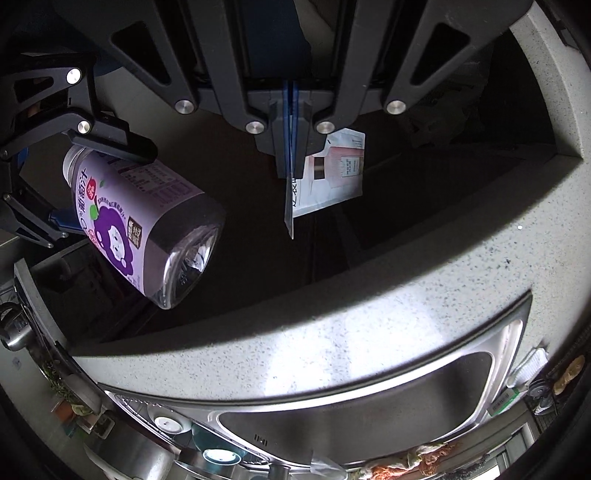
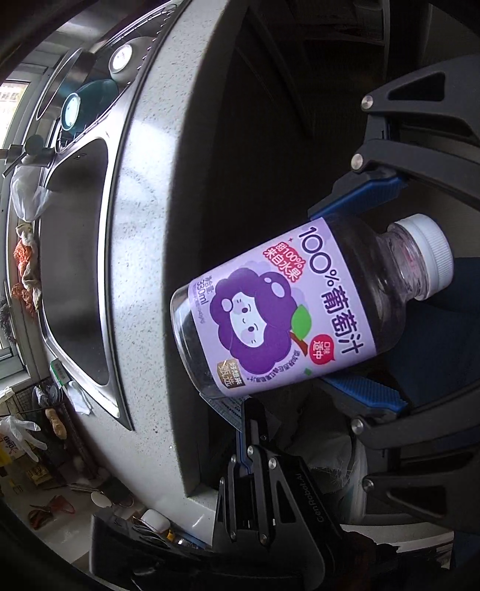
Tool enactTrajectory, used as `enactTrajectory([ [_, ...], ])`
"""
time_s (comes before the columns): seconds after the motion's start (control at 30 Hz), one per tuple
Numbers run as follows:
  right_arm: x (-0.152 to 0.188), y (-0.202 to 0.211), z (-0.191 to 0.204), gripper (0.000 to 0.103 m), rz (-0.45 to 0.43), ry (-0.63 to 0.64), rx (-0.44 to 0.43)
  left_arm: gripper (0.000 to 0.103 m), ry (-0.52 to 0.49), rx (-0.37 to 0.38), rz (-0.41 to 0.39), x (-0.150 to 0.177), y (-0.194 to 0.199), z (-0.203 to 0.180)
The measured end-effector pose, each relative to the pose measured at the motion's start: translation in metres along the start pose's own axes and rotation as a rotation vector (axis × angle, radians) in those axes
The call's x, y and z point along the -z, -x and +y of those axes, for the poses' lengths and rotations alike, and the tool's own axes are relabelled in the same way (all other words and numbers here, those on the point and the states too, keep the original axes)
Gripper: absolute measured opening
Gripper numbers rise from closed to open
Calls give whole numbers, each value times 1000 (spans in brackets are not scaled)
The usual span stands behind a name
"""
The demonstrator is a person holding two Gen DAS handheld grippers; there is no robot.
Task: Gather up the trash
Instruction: 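Carry the bottle and sachet down to the red bin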
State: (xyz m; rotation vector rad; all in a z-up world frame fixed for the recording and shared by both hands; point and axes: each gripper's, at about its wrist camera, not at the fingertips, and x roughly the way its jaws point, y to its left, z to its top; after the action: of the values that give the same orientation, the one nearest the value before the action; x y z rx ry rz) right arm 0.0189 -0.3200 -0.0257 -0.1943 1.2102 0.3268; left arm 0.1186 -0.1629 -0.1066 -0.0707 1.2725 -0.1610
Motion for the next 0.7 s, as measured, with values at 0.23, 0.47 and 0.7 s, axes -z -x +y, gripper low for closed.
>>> enactTrajectory([
  [0.23, 26, -53, -17, 76, 51, -59, 2, 0, -22, 9, 53, 12, -77, 4],
  [0.47, 41, -133, -21, 76, 62, -47, 20, 0, -43, 1, 97, 34, -165, 14],
  [0.7, 63, -210, -31, 76, 85, -86, 19, 1, -49, 22, 104, 57, -245, 25],
])
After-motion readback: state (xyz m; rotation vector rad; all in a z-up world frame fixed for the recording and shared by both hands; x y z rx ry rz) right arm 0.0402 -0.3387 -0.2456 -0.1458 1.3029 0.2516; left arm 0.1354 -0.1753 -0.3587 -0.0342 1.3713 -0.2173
